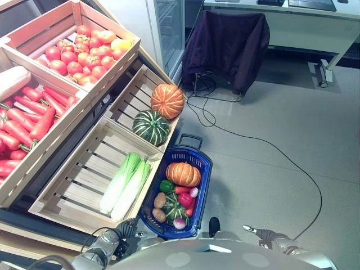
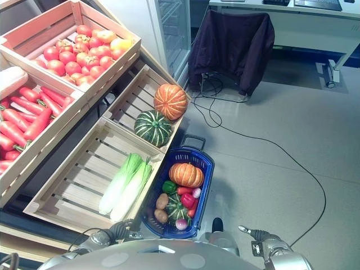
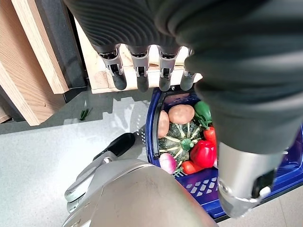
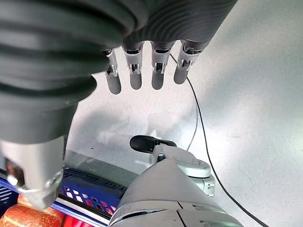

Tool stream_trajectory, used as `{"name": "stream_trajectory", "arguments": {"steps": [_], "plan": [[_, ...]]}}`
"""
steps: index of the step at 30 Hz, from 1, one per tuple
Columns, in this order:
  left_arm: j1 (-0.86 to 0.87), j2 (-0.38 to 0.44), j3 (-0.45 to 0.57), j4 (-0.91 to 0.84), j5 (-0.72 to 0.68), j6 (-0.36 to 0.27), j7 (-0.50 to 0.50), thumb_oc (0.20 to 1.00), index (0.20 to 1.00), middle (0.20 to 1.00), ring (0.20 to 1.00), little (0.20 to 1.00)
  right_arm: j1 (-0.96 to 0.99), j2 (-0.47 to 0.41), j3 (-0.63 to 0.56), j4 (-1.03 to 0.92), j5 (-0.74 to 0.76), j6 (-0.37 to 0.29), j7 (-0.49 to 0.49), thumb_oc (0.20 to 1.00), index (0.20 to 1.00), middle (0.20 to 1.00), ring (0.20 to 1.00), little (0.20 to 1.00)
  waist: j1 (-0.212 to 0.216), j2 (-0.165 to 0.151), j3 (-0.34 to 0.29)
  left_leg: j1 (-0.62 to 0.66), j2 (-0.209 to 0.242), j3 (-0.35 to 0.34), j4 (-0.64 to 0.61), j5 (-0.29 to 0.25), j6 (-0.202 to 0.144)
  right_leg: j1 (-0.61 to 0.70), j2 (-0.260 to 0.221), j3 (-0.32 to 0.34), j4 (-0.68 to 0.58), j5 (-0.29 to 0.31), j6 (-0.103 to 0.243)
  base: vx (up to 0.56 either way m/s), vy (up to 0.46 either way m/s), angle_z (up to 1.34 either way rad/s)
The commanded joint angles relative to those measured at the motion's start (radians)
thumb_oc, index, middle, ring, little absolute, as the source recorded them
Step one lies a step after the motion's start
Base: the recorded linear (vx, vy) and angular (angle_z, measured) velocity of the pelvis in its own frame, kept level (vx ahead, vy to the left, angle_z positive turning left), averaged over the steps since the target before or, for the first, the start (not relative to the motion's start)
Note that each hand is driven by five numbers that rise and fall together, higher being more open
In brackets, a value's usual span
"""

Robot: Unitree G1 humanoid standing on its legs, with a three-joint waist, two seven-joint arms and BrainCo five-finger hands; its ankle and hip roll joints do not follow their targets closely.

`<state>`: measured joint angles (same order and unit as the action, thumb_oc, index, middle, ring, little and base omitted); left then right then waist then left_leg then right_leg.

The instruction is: Pick up fruits and vegetables into the basket

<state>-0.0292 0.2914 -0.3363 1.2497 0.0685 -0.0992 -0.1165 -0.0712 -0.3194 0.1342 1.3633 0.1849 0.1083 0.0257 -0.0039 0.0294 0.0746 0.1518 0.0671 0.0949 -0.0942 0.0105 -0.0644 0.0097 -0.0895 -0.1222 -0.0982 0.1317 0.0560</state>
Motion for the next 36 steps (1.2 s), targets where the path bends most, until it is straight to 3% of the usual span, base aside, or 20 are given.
{"name": "stream_trajectory", "arguments": {"steps": [1, 22, 34, 36], "plan": [[-0.053, 0.002, 0.019, 0.063, -0.018, -0.024, 0.005, 1.0, 1.0, 1.0, 1.0, 1.0, -0.061, 0.018, 0.038, 0.052, -0.005, -0.005, -0.005, 1.0, 1.0, 1.0, 1.0, 1.0, -0.011, -0.028, 0.023, -0.031, -0.016, -0.045, 0.007, -0.079, 0.005, 0.105, -0.031, -0.008, 0.011, -0.143, 0.08, 0.0, 0.0, 0.0], [-0.042, 0.004, 0.024, 0.059, -0.037, -0.014, 0.01, 1.0, 1.0, 1.0, 1.0, 1.0, -0.057, 0.008, 0.034, 0.045, -0.006, 0.004, -0.001, 1.0, 1.0, 1.0, 1.0, 1.0, -0.008, -0.032, 0.033, -0.034, -0.013, -0.045, 0.007, -0.076, 0.002, 0.1, -0.029, -0.007, 0.011, -0.141, 0.083, 0.01, 0.0, 0.0], [-0.075, 0.013, 0.02, 0.032, -0.129, -0.052, 0.053, 1.0, 1.0, 1.0, 1.0, 1.0, -0.102, -0.006, 0.05, 0.026, 0.054, 0.003, -0.021, 1.0, 1.0, 1.0, 1.0, 1.0, -0.011, -0.011, 0.152, -0.184, -0.028, -0.071, 0.007, -0.023, 0.009, -0.041, -0.023, 0.024, 0.011, -0.103, 0.07, -0.08, -0.015, 0.03], [-0.108, 0.014, 0.017, 0.013, -0.178, -0.083, 0.054, 1.0, 1.0, 1.0, 1.0, 1.0, -0.141, -0.009, 0.065, 0.011, 0.079, 0.006, -0.038, 1.0, 1.0, 1.0, 1.0, 1.0, -0.016, 0.003, 0.211, -0.248, -0.036, -0.078, 0.007, 0.003, 0.011, -0.106, -0.016, 0.034, 0.011, -0.084, 0.062, -0.23, -0.006, 0.02]]}}
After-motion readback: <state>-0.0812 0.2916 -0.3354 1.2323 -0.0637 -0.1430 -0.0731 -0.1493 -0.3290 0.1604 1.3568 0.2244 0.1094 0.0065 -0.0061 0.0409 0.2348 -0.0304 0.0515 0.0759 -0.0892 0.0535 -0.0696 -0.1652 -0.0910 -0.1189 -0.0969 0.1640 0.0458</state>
